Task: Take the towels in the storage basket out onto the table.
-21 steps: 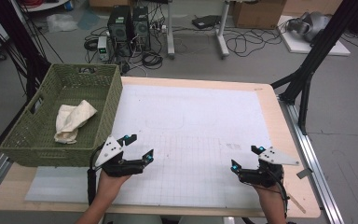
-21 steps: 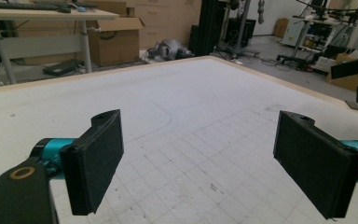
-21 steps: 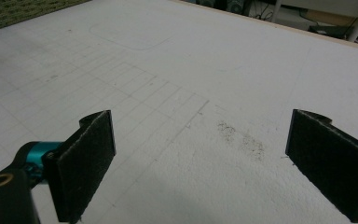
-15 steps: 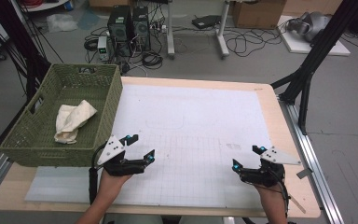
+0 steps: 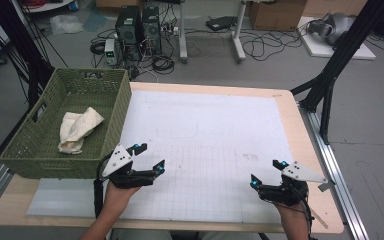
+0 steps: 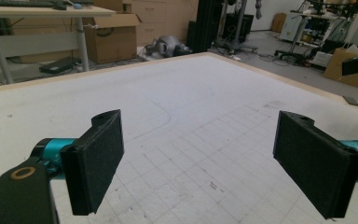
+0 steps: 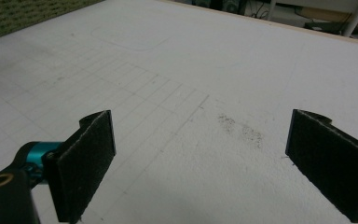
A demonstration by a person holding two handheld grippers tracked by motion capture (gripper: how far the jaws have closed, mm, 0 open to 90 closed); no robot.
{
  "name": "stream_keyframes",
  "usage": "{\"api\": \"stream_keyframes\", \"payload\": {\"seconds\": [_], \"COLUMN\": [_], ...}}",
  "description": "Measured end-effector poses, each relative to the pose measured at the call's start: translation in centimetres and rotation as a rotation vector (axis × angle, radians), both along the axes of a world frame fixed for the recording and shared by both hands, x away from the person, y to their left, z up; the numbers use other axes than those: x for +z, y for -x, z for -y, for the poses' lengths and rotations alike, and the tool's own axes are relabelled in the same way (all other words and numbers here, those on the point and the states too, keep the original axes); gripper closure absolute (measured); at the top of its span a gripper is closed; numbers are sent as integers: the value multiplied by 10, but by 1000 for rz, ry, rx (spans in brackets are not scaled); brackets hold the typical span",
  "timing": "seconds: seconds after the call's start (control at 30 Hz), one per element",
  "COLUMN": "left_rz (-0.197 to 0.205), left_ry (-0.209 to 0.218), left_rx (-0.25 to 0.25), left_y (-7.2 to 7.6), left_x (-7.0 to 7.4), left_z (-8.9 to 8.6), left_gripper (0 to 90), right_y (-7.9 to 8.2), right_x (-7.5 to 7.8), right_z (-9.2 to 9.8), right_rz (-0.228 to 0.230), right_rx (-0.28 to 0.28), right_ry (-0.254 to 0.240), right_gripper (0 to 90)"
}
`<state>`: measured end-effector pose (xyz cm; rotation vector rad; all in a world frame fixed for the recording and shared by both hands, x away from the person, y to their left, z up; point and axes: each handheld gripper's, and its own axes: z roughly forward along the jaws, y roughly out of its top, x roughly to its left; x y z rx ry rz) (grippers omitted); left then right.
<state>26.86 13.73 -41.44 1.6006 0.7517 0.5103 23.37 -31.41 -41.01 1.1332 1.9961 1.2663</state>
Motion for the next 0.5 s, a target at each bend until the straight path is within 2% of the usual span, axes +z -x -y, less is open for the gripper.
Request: {"api": "stream_keyframes", "payload": {"seconds": [0.2, 0.37, 0.5], "left_rz": [17, 15, 36], "left_ry": [9, 25, 31], "left_rx": [-18, -23, -28], "left_y": [3, 2, 3], "left_x": [7, 14, 23], "left_z": [-2, -9, -14], "left_gripper": [172, 183, 183], "right_y": [3, -2, -6], "right_x": [3, 2, -1], "right_z": [-4, -6, -8], "right_rz": [20, 8, 4], "right_rx": [-2, 15, 35], "right_ry": [24, 11, 17], "right_gripper": [73, 73, 73]}}
